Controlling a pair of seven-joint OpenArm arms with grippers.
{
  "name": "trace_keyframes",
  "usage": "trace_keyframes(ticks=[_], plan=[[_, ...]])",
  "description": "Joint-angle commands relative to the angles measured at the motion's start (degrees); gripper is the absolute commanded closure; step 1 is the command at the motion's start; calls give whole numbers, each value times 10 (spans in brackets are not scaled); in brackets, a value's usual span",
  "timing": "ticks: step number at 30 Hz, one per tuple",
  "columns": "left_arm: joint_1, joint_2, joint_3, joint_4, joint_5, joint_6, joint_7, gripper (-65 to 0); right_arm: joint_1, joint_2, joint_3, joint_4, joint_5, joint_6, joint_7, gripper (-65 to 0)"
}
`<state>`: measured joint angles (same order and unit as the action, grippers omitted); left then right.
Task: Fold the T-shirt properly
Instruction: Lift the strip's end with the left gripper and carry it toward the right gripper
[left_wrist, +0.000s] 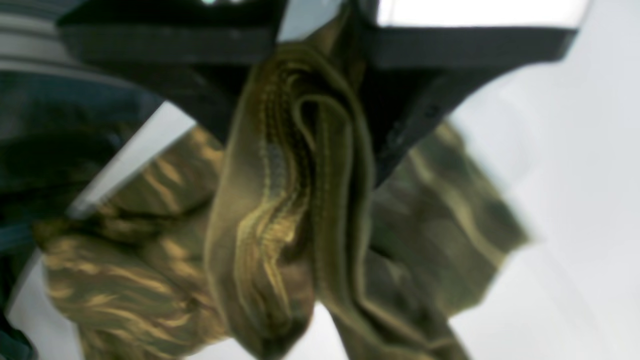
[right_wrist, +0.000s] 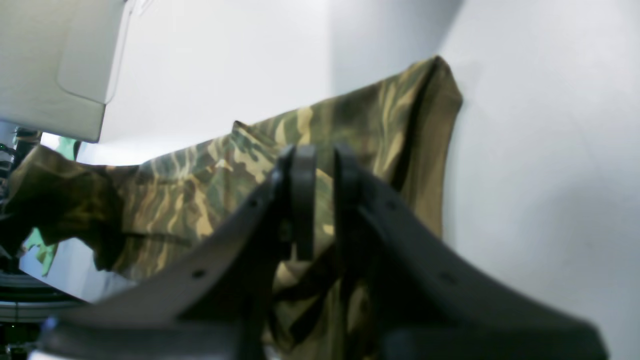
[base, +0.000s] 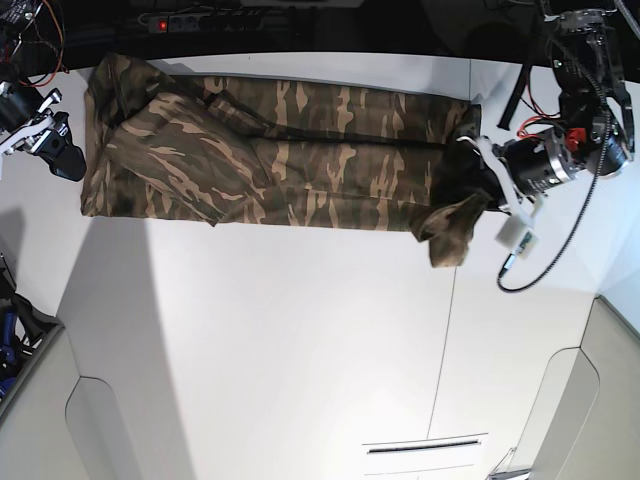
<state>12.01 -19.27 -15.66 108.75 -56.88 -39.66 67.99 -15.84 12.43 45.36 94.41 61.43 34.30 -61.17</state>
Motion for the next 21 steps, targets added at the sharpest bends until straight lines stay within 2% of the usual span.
trace_keyframes(ticks=[1,4,10,15,16,19,21], plan=[[-6,2,12,12,-11,-3,-14,0,3,9,4,11,5,5,10,-77],[-6,29,56,12,-2,-3,-14,0,3,9,4,11,0,5,10,-128],[-6,78,115,12,46,-3,-30,0,2,12,4,10,-49,4,28,-283],[-6,96,152,10,89,-3,-59,-3,2,12,4,10,-85,0,35,-291],[-6,98,160,10,104,-3,-69,-55,2,12,4,10,-85,0,35,-291],[-5,99,183,10,133,-3,-97,-277,2,12,4,9,-90,0,35,-291],[-5,99,196,10,132,-3,-101,-378,2,12,4,9,-104,0,39,-298]])
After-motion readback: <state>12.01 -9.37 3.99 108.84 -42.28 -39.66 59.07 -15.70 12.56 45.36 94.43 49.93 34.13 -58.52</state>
